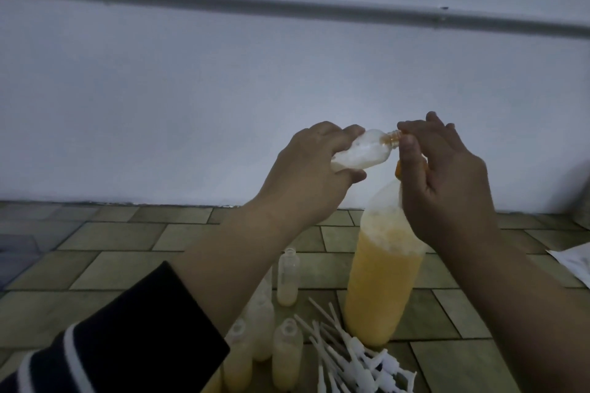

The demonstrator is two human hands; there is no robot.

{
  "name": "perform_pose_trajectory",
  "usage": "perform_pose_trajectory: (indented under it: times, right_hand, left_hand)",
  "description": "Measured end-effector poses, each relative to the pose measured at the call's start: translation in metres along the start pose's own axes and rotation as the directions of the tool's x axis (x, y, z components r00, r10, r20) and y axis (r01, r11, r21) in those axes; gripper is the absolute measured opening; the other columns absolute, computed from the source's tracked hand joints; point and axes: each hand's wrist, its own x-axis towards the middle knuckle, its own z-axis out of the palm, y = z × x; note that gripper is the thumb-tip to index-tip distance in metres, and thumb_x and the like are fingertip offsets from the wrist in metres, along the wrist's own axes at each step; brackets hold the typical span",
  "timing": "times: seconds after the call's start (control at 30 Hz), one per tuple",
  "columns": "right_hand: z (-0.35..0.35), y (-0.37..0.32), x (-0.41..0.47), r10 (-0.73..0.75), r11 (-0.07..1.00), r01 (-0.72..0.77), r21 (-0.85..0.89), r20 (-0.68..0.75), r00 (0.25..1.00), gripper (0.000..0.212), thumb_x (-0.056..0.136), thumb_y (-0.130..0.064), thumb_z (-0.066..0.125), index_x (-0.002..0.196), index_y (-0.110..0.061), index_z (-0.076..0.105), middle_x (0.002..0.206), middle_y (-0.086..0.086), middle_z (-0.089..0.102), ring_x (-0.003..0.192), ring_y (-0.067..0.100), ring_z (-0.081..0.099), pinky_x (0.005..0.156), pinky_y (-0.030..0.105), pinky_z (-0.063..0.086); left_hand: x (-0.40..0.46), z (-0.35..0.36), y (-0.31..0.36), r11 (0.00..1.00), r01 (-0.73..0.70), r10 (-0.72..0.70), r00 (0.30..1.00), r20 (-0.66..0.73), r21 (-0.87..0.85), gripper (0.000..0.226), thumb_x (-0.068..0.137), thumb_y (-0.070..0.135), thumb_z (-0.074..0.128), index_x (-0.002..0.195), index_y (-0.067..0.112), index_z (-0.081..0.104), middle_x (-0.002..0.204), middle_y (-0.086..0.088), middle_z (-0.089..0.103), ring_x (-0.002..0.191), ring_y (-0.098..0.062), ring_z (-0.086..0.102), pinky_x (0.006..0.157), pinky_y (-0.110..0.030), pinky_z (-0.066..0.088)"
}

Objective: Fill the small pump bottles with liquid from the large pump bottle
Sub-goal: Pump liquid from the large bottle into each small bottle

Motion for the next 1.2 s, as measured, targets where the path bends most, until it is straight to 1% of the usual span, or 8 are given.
perform_pose_trajectory:
  times: [0.07, 0.23, 0.4, 0.47, 0.63, 0.83, 1.07, 1.2]
  right_hand:
    - [0.004, 0.003, -0.004, 0.013, 1.0, -0.013, 0.018, -0.009, 1.0, 0.057, 0.095, -0.045, 0.022, 0.121, -0.008, 0.059, 0.125, 0.008, 0.06, 0.134, 0.024, 0.039, 0.11, 0.041, 0.032]
    - [0.006, -0.001, -0.005, 0.0, 1.0, 0.0, -0.014, 0.02, 1.0, 0.058, 0.094, -0.044, 0.022, 0.122, -0.008, 0.058, 0.127, 0.007, 0.059, 0.135, 0.025, 0.037, 0.111, 0.04, 0.03]
    - [0.0, -0.005, 0.005, -0.007, 1.0, 0.007, -0.025, -0.004, 1.0, 0.062, 0.094, -0.047, 0.02, 0.119, -0.008, 0.06, 0.126, 0.006, 0.06, 0.136, 0.023, 0.036, 0.113, 0.026, 0.017]
    - [0.002, -0.002, 0.006, -0.002, 1.0, 0.001, -0.007, -0.007, 1.0, 0.06, 0.094, -0.045, 0.021, 0.12, -0.008, 0.06, 0.125, 0.007, 0.06, 0.135, 0.022, 0.038, 0.112, 0.027, 0.02]
    - [0.013, 0.004, -0.001, 0.007, 1.0, -0.006, 0.02, -0.021, 1.0, 0.054, 0.095, -0.038, 0.023, 0.118, -0.006, 0.06, 0.121, 0.008, 0.062, 0.133, 0.024, 0.041, 0.11, 0.038, 0.03]
    - [0.0, 0.0, 0.008, -0.021, 0.997, 0.027, -0.079, 0.079, 0.997, 0.069, 0.093, -0.051, 0.012, 0.118, -0.01, 0.061, 0.129, 0.004, 0.058, 0.138, 0.019, 0.032, 0.113, 0.027, 0.016]
    - [0.005, 0.005, -0.003, -0.037, 0.995, 0.036, -0.091, -0.013, 0.999, 0.053, 0.096, -0.039, 0.025, 0.124, -0.008, 0.056, 0.127, 0.009, 0.058, 0.135, 0.024, 0.038, 0.113, 0.028, 0.016]
    - [0.01, 0.003, -0.008, 0.002, 0.998, -0.002, -0.067, 0.008, 1.0, 0.055, 0.095, -0.041, 0.024, 0.124, -0.008, 0.056, 0.128, 0.008, 0.058, 0.135, 0.023, 0.036, 0.112, 0.026, 0.015]
  left_hand:
    - [-0.003, 0.004, -0.002, 1.0, 0.009, -0.009, 1.0, 0.021, 0.003, 0.046, 0.083, 0.026, 0.067, 0.126, 0.028, 0.054, 0.113, 0.009, 0.055, 0.106, -0.014, 0.048, 0.093, -0.037, 0.042]
    - [-0.003, -0.002, -0.003, 0.999, 0.031, -0.032, 0.999, 0.037, 0.042, 0.046, 0.083, 0.027, 0.066, 0.128, 0.03, 0.052, 0.113, 0.009, 0.054, 0.104, -0.015, 0.047, 0.093, -0.04, 0.042]
    - [0.001, -0.008, 0.003, 1.0, 0.006, -0.007, 1.0, 0.014, 0.022, 0.048, 0.084, 0.028, 0.067, 0.129, 0.03, 0.052, 0.114, 0.01, 0.053, 0.104, -0.014, 0.047, 0.093, -0.038, 0.043]
    - [0.002, -0.004, 0.001, 1.0, 0.011, -0.011, 1.0, 0.011, 0.016, 0.048, 0.084, 0.027, 0.067, 0.129, 0.03, 0.052, 0.114, 0.01, 0.053, 0.104, -0.014, 0.048, 0.093, -0.039, 0.043]
    - [-0.004, 0.006, -0.004, 0.999, 0.043, -0.043, 0.998, 0.04, 0.002, 0.049, 0.085, 0.027, 0.065, 0.132, 0.028, 0.05, 0.12, 0.01, 0.053, 0.112, -0.015, 0.046, 0.097, -0.04, 0.041]
    - [0.004, -0.003, 0.0, 0.997, 0.005, -0.007, 1.0, 0.023, 0.075, 0.048, 0.084, 0.027, 0.066, 0.129, 0.028, 0.052, 0.116, 0.007, 0.054, 0.111, -0.016, 0.046, 0.094, -0.042, 0.041]
    - [0.002, 0.006, -0.001, 0.999, -0.01, 0.01, 1.0, -0.008, 0.033, 0.046, 0.083, 0.024, 0.066, 0.127, 0.027, 0.054, 0.117, 0.008, 0.056, 0.111, -0.017, 0.047, 0.093, -0.043, 0.042]
    - [-0.001, 0.01, -0.004, 0.999, 0.018, -0.018, 1.0, 0.003, 0.046, 0.046, 0.083, 0.023, 0.066, 0.127, 0.027, 0.054, 0.118, 0.007, 0.055, 0.113, -0.019, 0.046, 0.093, -0.044, 0.042]
